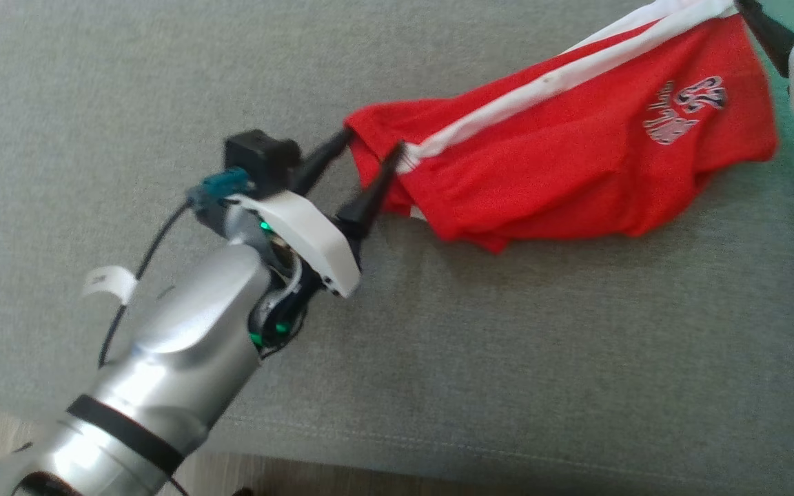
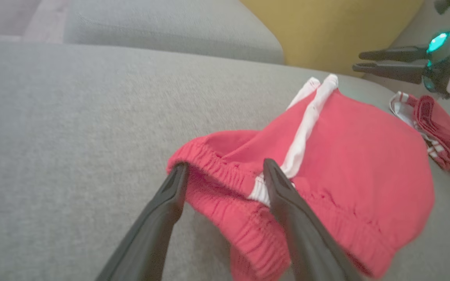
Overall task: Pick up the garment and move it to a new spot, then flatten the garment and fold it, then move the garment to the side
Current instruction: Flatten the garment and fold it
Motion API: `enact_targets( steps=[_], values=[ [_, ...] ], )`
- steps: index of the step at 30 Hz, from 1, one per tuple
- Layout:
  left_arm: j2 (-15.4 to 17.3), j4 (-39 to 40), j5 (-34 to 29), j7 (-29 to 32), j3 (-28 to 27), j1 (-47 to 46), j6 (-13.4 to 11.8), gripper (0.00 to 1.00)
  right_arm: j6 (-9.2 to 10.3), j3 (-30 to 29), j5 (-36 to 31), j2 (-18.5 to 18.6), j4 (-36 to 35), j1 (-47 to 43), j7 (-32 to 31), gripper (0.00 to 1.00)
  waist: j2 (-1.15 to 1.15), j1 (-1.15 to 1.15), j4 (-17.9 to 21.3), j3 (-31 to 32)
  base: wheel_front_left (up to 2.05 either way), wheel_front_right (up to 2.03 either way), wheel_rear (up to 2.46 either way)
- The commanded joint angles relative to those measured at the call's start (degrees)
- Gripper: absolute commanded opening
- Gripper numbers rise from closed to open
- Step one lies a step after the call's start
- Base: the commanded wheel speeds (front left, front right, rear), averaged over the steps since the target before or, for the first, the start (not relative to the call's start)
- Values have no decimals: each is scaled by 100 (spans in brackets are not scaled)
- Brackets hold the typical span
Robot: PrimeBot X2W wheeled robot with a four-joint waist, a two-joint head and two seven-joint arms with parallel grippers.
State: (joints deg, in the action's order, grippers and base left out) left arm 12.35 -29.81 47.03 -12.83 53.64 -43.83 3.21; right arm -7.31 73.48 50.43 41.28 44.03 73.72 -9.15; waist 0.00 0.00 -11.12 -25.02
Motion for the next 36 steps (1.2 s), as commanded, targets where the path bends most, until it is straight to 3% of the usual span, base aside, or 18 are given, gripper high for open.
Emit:
enact_targets(
  steps=[1, 12, 18, 22, 27, 36],
  values=[
    [178, 90, -27, -77, -292, -152, -57, 100, -18, -86, 85, 29, 38, -104, 151, 100, 0, 0, 114, 129, 0, 0, 0],
    [487, 385, -69, -213, -1223, 349, -527, 100, -18, -542, 454, -609, 469, -852, 1954, 100, 0, 0, 731, 964, 0, 0, 0],
    [502, 1023, -462, -216, -1984, 884, -822, 100, -18, -1052, 429, -857, 429, -1273, 2391, 100, 0, 0, 1014, 1398, 0, 0, 0],
    [413, 1413, -814, -216, -2475, 1312, -962, 100, -18, -1967, 95, -960, 83, -1624, 2411, 100, 0, 0, 1174, 1597, 0, 0, 0],
    [152, 1743, -1241, -216, -3002, 1878, -1009, 100, -18, -3357, -774, -1188, -510, -2582, 2413, 100, 0, 0, 1339, 1820, 0, 0, 0],
    [-386, 1907, -1925, -217, -3673, 2849, -857, 100, -18, -5321, -2459, -2188, -1649, -4610, 2414, 100, 0, 0, 1603, 2160, 0, 0, 0]
  ],
)
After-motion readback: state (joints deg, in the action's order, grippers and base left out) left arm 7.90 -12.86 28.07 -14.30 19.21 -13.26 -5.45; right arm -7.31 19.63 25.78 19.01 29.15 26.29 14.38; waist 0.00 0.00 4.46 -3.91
